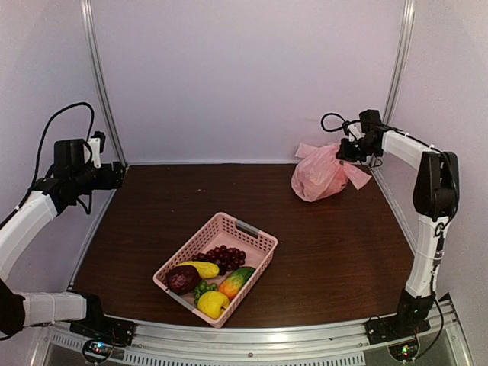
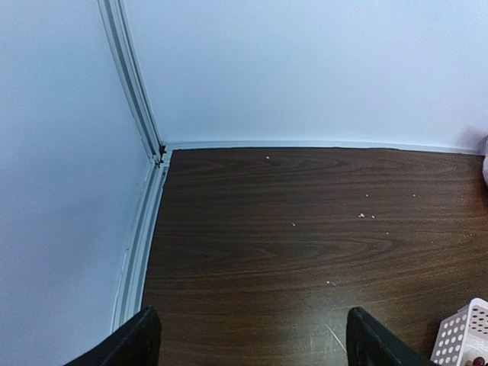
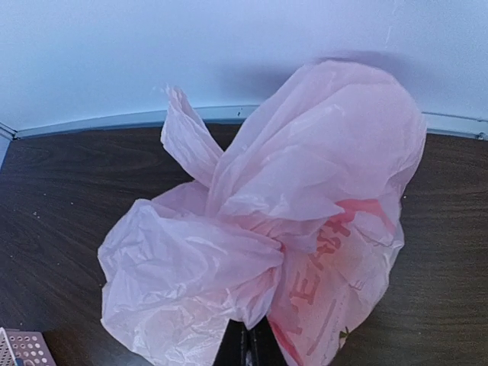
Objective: Untie the knot of the plastic bag and take out the fruit
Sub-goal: Pick up the takeout bag from the corner of the board.
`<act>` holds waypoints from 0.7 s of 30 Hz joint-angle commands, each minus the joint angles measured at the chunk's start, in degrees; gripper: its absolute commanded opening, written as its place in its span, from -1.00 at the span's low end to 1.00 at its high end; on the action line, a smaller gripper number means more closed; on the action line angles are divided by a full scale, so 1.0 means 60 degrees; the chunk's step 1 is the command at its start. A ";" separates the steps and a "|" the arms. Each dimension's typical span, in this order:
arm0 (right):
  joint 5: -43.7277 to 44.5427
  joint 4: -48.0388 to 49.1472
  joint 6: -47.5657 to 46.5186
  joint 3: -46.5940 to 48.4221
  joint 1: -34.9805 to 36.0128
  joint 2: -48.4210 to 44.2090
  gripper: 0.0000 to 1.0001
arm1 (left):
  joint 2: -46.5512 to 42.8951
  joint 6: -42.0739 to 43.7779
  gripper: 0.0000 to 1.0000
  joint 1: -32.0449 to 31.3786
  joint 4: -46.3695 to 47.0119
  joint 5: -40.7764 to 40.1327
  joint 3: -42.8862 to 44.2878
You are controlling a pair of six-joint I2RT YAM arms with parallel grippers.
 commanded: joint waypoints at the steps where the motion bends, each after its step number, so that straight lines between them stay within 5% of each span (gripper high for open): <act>1: 0.0423 0.0837 0.0266 -0.1102 0.0033 -0.2356 -1.00 | -0.0403 0.0062 0.70 0.0050 0.0609 0.0348 -0.0293; 10: 0.1658 0.0461 0.0752 -0.3428 0.0401 -0.5583 -1.00 | -0.0626 0.0125 0.65 -0.0217 0.0710 0.1147 -0.0375; 21: 0.3588 0.0204 0.1856 -0.5444 0.1808 -0.8566 -1.00 | -0.1304 -0.1442 0.59 -0.1882 -0.0010 0.1245 -0.0498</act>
